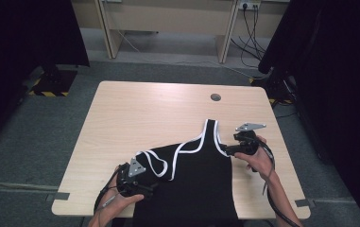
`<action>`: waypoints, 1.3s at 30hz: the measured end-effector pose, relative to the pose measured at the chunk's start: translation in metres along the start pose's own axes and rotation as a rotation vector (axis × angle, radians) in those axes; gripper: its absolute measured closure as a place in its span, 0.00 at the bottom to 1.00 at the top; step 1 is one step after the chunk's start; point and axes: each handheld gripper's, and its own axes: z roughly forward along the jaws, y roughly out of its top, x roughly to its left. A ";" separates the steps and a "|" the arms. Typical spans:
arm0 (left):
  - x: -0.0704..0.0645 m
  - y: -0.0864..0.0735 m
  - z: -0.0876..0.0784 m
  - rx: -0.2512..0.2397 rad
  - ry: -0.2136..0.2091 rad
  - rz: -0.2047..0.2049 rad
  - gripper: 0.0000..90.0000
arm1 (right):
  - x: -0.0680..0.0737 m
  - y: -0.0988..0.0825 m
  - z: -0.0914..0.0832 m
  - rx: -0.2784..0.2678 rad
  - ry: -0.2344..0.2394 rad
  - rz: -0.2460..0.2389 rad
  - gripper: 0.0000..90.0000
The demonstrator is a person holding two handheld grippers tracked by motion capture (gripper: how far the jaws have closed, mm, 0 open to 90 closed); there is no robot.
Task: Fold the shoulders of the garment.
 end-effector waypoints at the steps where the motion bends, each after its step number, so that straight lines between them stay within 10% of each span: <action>1: 0.000 0.000 0.000 0.001 0.000 0.001 0.00 | 0.000 0.002 0.004 0.005 0.000 0.000 0.22; 20: 0.000 0.000 0.000 0.000 0.002 0.001 0.00 | 0.003 0.024 0.053 0.057 -0.017 -0.041 0.34; 26: -0.001 0.002 0.003 -0.001 0.011 -0.005 0.00 | 0.008 0.022 0.049 0.043 0.022 -0.077 0.86; 39: -0.008 0.017 0.018 -0.002 0.017 -0.010 0.00 | -0.005 0.023 0.041 0.036 0.021 -0.068 0.96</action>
